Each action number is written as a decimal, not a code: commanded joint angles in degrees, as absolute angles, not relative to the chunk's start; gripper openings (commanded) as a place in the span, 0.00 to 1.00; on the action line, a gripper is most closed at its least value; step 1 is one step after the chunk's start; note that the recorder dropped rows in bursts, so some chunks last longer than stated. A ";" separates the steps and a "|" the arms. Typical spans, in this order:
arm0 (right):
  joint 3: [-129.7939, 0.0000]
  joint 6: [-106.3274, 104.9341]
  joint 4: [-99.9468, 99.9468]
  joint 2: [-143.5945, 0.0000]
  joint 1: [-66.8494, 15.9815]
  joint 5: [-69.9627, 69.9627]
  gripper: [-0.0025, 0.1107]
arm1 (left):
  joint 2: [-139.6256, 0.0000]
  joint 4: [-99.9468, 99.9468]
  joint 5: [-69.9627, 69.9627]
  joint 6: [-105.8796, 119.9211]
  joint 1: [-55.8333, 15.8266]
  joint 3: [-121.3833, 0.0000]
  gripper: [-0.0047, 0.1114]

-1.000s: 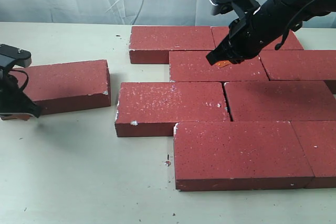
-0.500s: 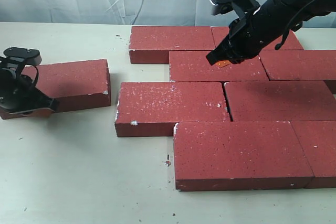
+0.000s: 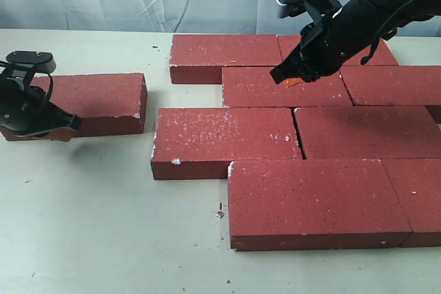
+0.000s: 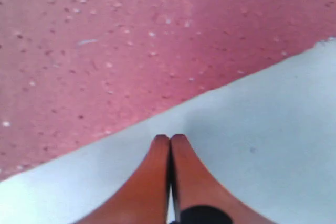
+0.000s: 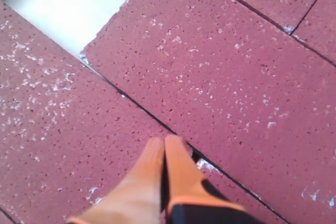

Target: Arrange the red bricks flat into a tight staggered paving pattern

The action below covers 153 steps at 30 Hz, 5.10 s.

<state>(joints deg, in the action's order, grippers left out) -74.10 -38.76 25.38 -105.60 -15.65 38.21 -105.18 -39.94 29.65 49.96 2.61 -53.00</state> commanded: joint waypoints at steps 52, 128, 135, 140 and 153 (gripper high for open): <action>-128.45 -22.34 13.17 -143.62 -35.80 47.60 0.01 | -110.24 -62.71 26.58 73.14 28.39 -57.44 0.04; -131.73 -22.31 18.49 -148.84 -35.48 45.21 0.01 | -117.04 -84.81 35.60 89.03 21.47 -60.17 0.04; -131.73 -22.41 17.61 -148.84 -35.32 44.80 0.01 | -117.04 -84.81 36.41 89.28 21.47 -60.17 0.04; -131.73 -22.41 16.88 -148.84 -35.32 44.14 0.01 | -117.41 -87.01 37.85 92.37 20.65 -60.17 0.04; -131.73 -22.31 14.20 -148.46 -35.32 47.45 0.01 | -118.64 -91.00 38.71 99.60 18.12 -60.17 0.04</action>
<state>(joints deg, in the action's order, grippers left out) -131.36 -22.09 12.54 -149.05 -34.73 45.70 -118.30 -90.49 34.05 99.06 19.39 -60.04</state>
